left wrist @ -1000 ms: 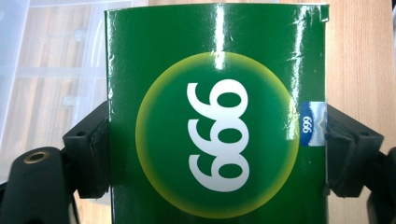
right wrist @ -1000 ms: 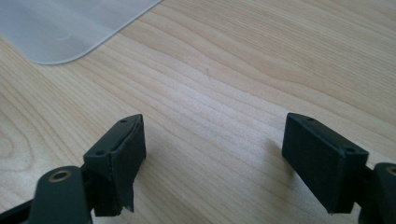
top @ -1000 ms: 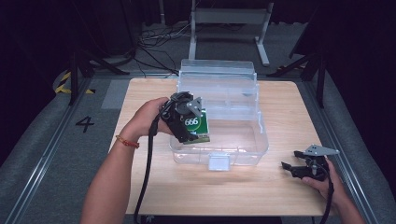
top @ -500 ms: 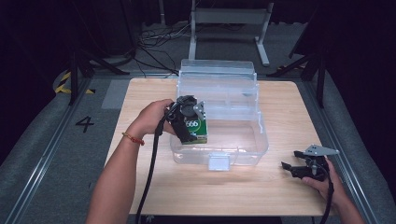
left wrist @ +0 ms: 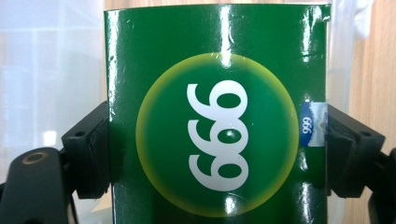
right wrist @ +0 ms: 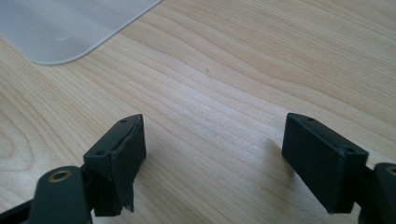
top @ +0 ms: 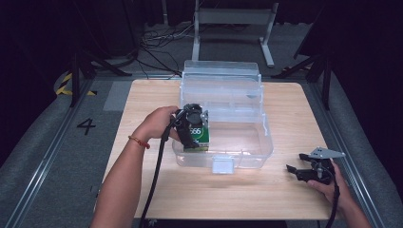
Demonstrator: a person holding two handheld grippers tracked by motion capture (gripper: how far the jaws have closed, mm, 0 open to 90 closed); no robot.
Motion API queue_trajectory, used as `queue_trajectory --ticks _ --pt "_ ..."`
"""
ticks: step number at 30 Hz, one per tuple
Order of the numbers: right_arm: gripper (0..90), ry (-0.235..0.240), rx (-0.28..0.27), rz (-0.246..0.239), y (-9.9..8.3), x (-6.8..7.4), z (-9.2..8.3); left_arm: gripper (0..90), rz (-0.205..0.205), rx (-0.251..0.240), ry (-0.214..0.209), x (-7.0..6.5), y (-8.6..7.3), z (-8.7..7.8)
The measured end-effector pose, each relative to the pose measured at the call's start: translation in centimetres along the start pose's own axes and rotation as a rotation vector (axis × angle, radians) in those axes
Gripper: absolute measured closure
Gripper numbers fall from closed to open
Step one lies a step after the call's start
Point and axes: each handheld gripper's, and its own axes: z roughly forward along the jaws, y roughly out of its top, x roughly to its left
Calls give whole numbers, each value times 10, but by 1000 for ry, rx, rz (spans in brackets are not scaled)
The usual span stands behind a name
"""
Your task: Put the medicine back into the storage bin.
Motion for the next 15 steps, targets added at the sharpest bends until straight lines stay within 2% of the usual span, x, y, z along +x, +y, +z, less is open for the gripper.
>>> queue_trajectory --ticks 3,4,6,9,11,15 --pt "218 0 0 0 0 0 0 154 -29 23 -29 1 -1 6" --pt "218 0 0 0 0 0 0 154 -26 28 -33 2 -1 7" --pt "218 0 0 0 0 0 0 153 -29 47 -33 2 0 9" --pt "218 0 0 0 0 0 0 152 -57 73 -47 2 0 13" --pt "218 0 0 0 0 0 0 152 -57 101 -57 3 1 17" --pt "218 0 0 0 0 0 0 151 -67 117 -60 3 0 24"
